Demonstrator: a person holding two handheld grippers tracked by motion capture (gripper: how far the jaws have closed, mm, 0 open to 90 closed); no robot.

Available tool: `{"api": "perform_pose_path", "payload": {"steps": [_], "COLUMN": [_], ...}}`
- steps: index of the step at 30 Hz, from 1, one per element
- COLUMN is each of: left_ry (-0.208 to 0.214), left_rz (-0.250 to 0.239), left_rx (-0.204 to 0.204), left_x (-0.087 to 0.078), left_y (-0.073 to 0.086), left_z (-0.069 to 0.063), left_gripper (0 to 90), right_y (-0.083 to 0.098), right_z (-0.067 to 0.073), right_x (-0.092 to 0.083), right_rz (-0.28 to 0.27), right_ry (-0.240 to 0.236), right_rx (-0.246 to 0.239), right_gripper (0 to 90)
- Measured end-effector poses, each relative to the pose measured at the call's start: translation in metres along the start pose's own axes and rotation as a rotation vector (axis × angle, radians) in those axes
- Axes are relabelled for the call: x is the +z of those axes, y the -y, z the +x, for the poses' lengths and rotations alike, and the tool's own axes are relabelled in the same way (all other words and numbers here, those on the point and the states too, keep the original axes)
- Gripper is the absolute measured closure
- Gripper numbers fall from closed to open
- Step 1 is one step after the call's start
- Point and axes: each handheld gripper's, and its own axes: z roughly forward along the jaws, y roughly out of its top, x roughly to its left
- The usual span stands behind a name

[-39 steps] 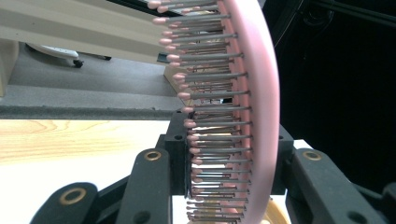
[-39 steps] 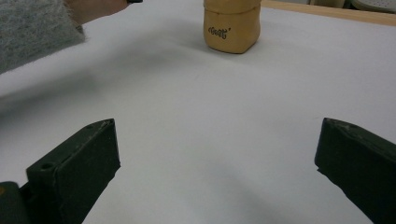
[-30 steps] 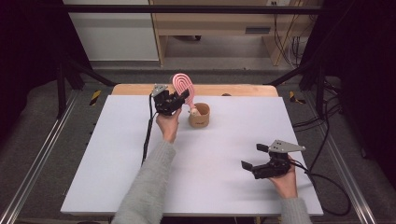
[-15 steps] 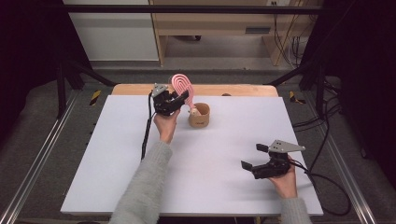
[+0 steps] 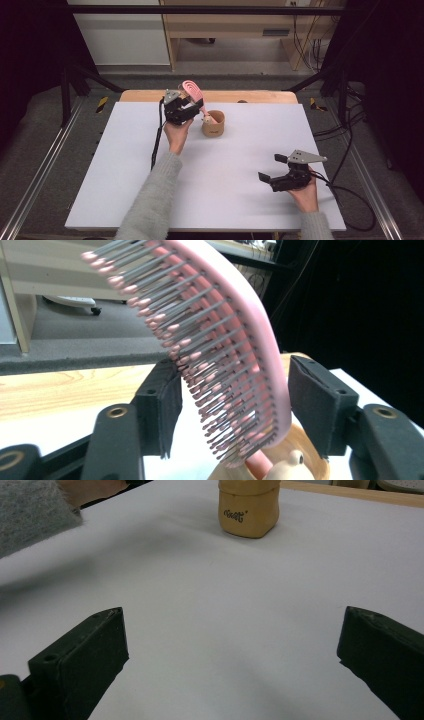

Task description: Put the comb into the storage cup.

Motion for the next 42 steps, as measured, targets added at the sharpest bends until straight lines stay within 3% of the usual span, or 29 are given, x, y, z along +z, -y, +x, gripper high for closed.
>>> {"api": "perform_pose_path", "payload": {"steps": [11,24,42], "left_ry": [-0.007,0.025,0.113], "left_rz": [0.027,0.047,0.063], "left_rx": [0.063,0.087,0.132], "left_x": [-0.005,-0.025,-0.065], "left_y": [-0.001,-0.007,-0.010], "left_z": [-0.006,-0.008,-0.006], "left_gripper": [21.2,5.8,0.0], "right_y": [0.000,-0.001,-0.001], "right_z": [0.000,0.000,0.000], "right_x": [0.000,0.000,0.000], "right_rz": [-0.005,-0.007,-0.012], "right_ry": [-0.001,0.002,0.007], "right_rx": [0.000,0.002,0.004], "right_gripper": [0.2,0.0,0.0]}}
